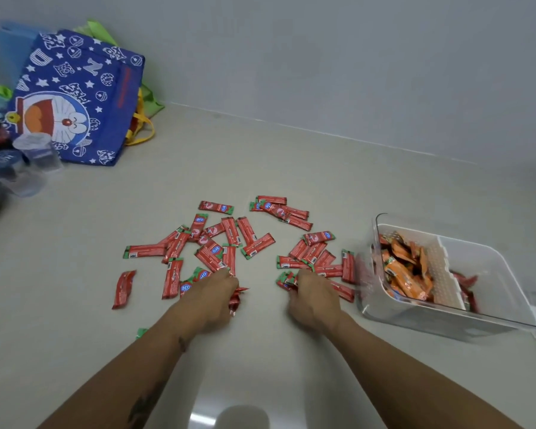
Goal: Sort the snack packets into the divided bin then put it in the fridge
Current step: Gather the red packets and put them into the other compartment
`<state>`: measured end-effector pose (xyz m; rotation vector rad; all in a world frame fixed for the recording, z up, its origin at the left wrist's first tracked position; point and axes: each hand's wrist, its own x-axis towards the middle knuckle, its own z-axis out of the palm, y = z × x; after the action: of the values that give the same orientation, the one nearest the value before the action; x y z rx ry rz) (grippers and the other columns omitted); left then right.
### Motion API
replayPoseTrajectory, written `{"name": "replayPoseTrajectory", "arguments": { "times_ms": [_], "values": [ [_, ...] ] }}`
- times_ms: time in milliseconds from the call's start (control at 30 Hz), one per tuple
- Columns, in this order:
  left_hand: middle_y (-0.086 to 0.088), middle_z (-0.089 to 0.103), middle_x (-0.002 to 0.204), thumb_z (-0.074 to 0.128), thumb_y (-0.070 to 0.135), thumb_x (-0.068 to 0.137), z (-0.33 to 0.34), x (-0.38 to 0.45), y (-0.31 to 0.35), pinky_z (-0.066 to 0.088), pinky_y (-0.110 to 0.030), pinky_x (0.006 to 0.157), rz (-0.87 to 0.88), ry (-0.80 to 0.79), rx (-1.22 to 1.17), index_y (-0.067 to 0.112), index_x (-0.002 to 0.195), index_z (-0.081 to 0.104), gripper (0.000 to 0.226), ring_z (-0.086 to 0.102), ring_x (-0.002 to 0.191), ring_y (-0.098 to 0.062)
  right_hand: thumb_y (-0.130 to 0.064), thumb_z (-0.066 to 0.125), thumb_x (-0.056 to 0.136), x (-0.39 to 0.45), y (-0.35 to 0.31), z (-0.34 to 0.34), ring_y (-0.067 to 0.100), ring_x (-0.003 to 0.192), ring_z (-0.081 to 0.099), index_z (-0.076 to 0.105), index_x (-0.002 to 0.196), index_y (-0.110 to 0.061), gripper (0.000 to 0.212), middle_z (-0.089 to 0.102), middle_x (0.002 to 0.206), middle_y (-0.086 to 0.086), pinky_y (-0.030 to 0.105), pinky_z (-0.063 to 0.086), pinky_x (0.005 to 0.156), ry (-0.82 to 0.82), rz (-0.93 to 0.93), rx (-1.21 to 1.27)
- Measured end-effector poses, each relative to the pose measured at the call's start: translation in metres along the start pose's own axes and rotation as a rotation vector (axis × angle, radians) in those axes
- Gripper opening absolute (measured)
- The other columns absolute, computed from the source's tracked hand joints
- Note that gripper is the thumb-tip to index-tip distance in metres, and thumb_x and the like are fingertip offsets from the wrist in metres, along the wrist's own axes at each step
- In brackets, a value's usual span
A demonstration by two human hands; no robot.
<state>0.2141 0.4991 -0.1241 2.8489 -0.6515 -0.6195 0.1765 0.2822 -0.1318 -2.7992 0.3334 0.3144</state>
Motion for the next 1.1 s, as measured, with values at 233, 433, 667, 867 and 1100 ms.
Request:
{"name": "replayPoseTrajectory", "arguments": {
  "times_ms": [233, 433, 667, 867, 1100],
  "values": [
    [-0.002, 0.057, 0.103, 0.059, 0.013, 0.087, -0.011, 0.012, 0.022, 0.04, -0.028, 0.071, 0.053, 0.015, 0.026, 0.021, 0.106, 0.055, 0.021, 0.049, 0.087, -0.016, -0.024, 0.049, 0.09, 0.012, 0.014, -0.024, 0.026, 0.113, 0.046, 0.047, 0.125, -0.013, 0.037, 0.052, 0.126, 0.008, 0.039, 0.041, 0.095, 0.138, -0.113, -0.07],
    [0.002, 0.057, 0.1, 0.059, 0.014, 0.089, -0.012, 0.026, 0.037, 0.047, -0.031, 0.074, 0.077, 0.102, -0.148, 0.028, 0.108, 0.047, 0.026, 0.054, 0.09, -0.017, -0.036, 0.063, 0.073, 0.023, 0.033, -0.034, 0.034, 0.128, 0.038, 0.032, 0.136, -0.016, 0.073, 0.041, 0.135, 0.014, 0.045, 0.026, 0.114, -0.042, 0.025, -0.339],
    [0.004, 0.058, 0.098, 0.058, 0.014, 0.089, -0.005, 0.034, 0.04, 0.053, -0.036, 0.078, 0.086, 0.118, -0.187, 0.028, 0.108, 0.05, 0.025, 0.055, 0.09, -0.017, -0.031, 0.067, 0.08, 0.035, 0.039, -0.037, 0.032, 0.126, 0.036, 0.04, 0.131, -0.017, 0.06, 0.031, 0.133, 0.011, 0.044, 0.039, 0.106, -0.076, 0.041, -0.236],
    [0.007, 0.049, 0.099, 0.057, 0.012, 0.09, 0.014, 0.023, 0.041, 0.045, -0.032, 0.08, 0.106, 0.243, -0.198, 0.028, 0.117, 0.05, 0.032, 0.042, 0.097, -0.014, -0.027, 0.058, 0.085, 0.023, 0.043, -0.028, 0.03, 0.125, 0.039, 0.041, 0.133, -0.017, 0.052, 0.044, 0.13, 0.007, 0.045, 0.037, 0.107, -0.023, -0.063, -0.366],
    [0.01, 0.051, 0.116, 0.049, 0.013, 0.09, 0.034, 0.01, 0.036, 0.029, -0.034, 0.094, 0.147, 0.333, -0.07, 0.031, 0.126, 0.045, 0.04, 0.042, 0.11, -0.017, -0.023, 0.057, 0.084, 0.005, 0.04, -0.02, 0.025, 0.113, 0.049, 0.04, 0.127, -0.019, 0.047, 0.052, 0.122, 0.004, 0.038, 0.048, 0.084, 0.01, -0.046, -0.232]
  ]
}}
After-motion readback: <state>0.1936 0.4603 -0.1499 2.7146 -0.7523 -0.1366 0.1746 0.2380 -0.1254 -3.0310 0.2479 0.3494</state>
